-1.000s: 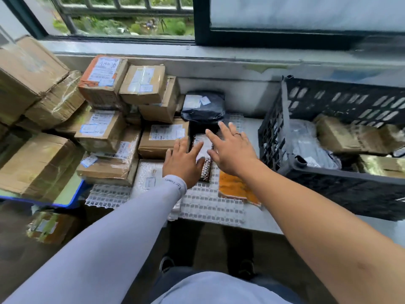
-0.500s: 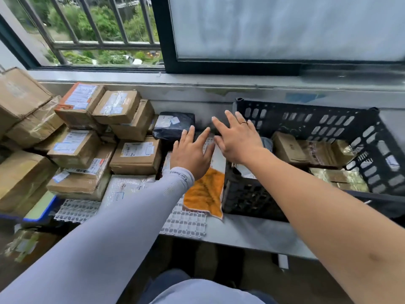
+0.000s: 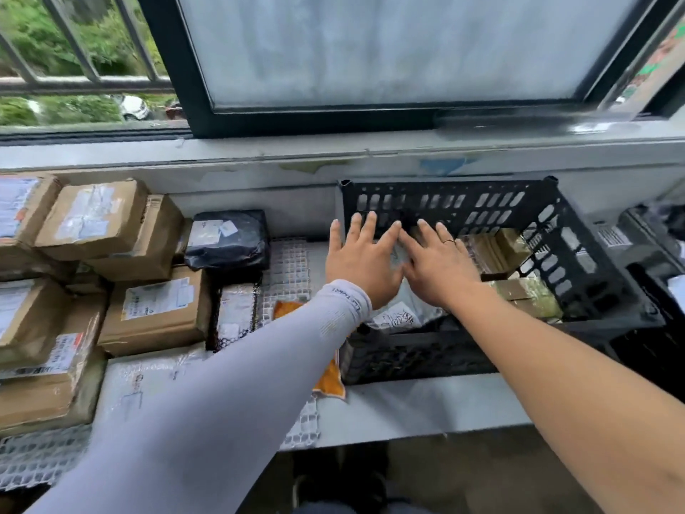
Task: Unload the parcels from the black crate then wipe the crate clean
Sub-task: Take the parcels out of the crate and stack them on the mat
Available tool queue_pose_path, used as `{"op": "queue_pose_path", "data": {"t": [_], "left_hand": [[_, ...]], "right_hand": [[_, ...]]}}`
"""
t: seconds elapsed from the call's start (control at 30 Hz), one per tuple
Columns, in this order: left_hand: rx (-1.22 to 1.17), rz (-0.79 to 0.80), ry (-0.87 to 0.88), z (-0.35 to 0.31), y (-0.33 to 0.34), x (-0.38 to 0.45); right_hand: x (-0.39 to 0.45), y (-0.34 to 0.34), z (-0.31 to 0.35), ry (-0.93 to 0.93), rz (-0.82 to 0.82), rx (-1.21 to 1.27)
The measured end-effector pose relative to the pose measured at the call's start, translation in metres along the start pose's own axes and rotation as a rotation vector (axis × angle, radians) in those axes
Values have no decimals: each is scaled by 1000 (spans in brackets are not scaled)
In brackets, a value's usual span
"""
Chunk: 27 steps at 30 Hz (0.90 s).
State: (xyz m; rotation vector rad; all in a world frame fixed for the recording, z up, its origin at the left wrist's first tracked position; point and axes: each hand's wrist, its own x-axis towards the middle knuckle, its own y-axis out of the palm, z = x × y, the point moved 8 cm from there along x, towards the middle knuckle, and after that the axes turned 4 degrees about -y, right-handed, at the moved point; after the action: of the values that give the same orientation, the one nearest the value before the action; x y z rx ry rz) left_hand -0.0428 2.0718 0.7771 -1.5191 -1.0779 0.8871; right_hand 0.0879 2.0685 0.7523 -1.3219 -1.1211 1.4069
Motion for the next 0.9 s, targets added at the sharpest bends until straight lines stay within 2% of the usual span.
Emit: {"op": "queue_pose_path", "data": {"t": [0.2,0.37,0.57,0.7,0.9], "left_hand": [[14,167,8,-27,43,13],[39,287,-81,-30,77,34],[33,395,-175,-51,104,62],[24,445,-212,-72,121,76],[52,432,-254,-92,146,96]], "right_hand": [[-1,27,-51,91,65,-15],[19,39,-78,57,126,23],[47,60,-108,-87,395,70],[59,69,-134,-106,435,26],[71,92,-145,-150,455,34]]}}
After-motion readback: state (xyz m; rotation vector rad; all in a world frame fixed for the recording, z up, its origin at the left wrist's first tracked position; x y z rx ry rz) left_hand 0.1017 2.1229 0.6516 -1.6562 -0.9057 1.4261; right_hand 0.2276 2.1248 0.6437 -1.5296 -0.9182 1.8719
